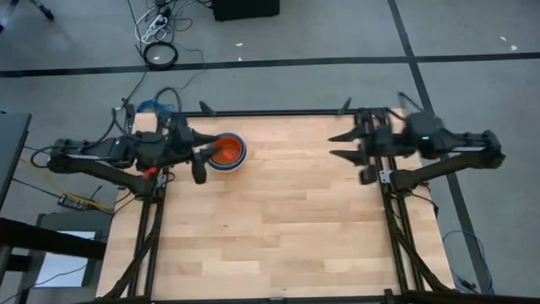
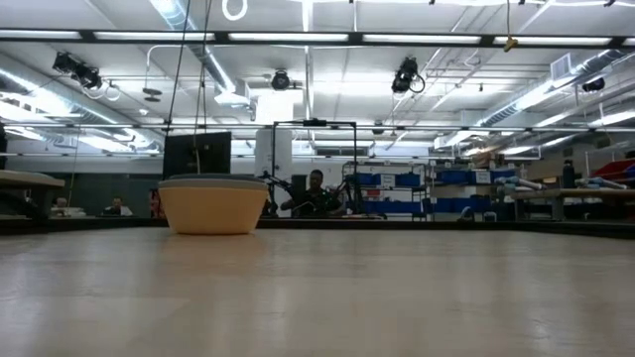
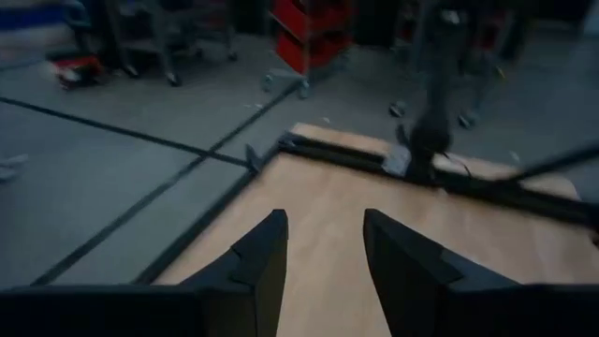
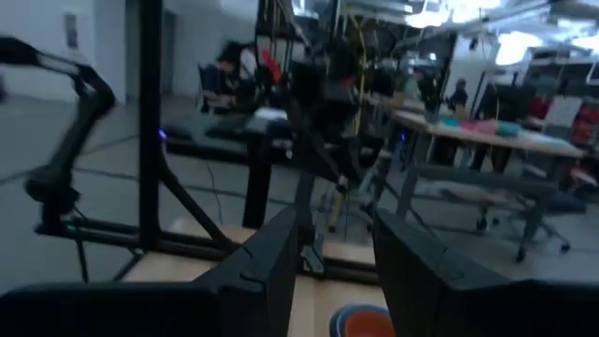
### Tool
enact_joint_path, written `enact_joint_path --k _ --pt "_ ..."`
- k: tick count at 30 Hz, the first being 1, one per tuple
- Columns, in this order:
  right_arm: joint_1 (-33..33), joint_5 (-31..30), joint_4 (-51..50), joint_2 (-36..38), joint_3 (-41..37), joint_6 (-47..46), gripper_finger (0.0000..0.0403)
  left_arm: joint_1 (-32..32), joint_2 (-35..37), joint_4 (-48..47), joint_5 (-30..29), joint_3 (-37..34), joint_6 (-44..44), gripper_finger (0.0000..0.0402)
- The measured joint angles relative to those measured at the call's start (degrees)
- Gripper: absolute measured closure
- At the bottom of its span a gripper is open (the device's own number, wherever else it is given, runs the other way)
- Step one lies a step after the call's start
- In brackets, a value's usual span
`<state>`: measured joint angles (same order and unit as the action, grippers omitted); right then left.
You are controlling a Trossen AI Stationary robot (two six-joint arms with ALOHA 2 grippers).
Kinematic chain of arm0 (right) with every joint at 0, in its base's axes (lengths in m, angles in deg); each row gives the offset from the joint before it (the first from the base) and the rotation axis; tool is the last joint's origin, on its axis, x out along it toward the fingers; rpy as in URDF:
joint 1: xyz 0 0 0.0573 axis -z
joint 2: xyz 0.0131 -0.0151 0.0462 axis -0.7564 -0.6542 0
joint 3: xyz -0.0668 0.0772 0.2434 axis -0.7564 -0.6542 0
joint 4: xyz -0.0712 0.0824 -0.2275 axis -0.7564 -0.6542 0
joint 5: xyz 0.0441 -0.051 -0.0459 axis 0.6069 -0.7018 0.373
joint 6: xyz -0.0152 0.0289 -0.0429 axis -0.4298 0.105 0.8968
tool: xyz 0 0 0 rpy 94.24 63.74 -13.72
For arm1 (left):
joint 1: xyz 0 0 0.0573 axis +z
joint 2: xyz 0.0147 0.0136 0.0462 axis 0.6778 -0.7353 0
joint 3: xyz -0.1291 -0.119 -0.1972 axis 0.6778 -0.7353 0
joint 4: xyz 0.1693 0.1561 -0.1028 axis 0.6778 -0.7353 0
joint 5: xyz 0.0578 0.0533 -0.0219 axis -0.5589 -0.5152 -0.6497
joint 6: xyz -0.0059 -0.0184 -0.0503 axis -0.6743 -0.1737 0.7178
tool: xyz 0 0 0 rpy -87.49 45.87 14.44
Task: Nest bowls inside each other
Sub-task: Return to Home Position
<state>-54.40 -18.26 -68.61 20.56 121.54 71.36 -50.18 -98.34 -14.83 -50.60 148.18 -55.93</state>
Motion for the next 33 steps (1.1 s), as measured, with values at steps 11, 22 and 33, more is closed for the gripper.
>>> enact_joint_path --k 11,22,33 --pt "-0.8 -6.9 -12.6 8.6 0.0 -5.8 0.0274 -2.7 6.0 13.4 -10.2 -7.9 -10.8 0.025" --pt "0.5 0.5 -17.3 12.1 -0.1 -5.1 0.0274 -2.3 20.1 19.3 -9.6 -20.9 -12.1 0.025" --pt "0.6 4.1 -13.4 17.2 -5.3 0.5 0.0274 -2.4 34.3 22.5 -8.2 -35.0 -12.4 0.025"
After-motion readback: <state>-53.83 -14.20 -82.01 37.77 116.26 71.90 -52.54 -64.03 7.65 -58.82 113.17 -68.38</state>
